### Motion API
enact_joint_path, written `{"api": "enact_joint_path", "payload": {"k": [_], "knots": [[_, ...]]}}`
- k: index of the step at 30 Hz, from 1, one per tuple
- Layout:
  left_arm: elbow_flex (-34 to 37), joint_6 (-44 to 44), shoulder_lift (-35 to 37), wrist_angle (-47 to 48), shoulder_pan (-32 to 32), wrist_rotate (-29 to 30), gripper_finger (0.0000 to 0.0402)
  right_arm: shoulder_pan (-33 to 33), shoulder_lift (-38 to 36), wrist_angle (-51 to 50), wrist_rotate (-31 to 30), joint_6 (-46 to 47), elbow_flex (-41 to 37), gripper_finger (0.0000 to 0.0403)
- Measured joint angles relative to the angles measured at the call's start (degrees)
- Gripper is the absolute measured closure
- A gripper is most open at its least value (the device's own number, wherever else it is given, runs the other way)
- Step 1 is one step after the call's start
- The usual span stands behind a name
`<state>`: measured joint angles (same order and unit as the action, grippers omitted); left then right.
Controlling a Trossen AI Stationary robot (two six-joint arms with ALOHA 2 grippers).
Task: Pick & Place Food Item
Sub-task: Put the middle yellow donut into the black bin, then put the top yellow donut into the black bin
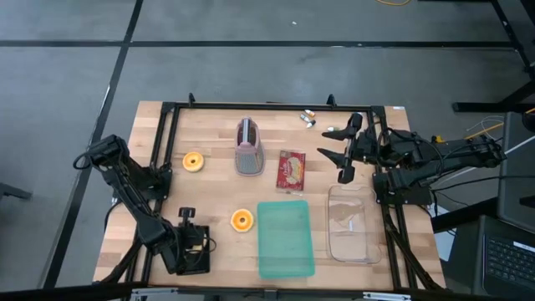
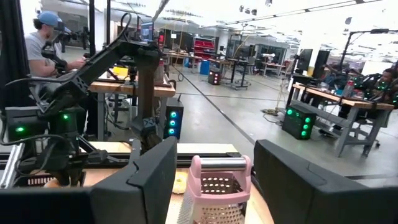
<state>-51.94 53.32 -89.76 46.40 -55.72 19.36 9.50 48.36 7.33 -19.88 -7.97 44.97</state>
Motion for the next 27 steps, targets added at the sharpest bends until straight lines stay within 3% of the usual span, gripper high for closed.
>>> {"api": "enact_joint_path", "payload": {"k": [8, 15, 22, 27], "knots": [[0.0, 0.0, 0.0, 0.1, 0.0, -0.9, 0.0257, 0.0, 0.0, 0.0, 0.0, -0.4, 0.0, 0.0191], [-2.3, -0.5, 2.9, 3.1, 0.0, 1.9, 0.0224, 0.0, 0.0, 0.2, 0.0, -0.6, 0.0, 0.0191], [-8.5, -1.9, 7.1, 11.9, 0.0, 8.3, 0.022, 0.0, 0.0, 0.7, 0.4, -1.5, 0.0, 0.0191], [-9.7, 2.2, 7.6, 27.5, 3.1, 15.3, 0.0219, 0.0, 0.0, 1.2, 1.3, -1.6, 0.0, 0.0191]]}}
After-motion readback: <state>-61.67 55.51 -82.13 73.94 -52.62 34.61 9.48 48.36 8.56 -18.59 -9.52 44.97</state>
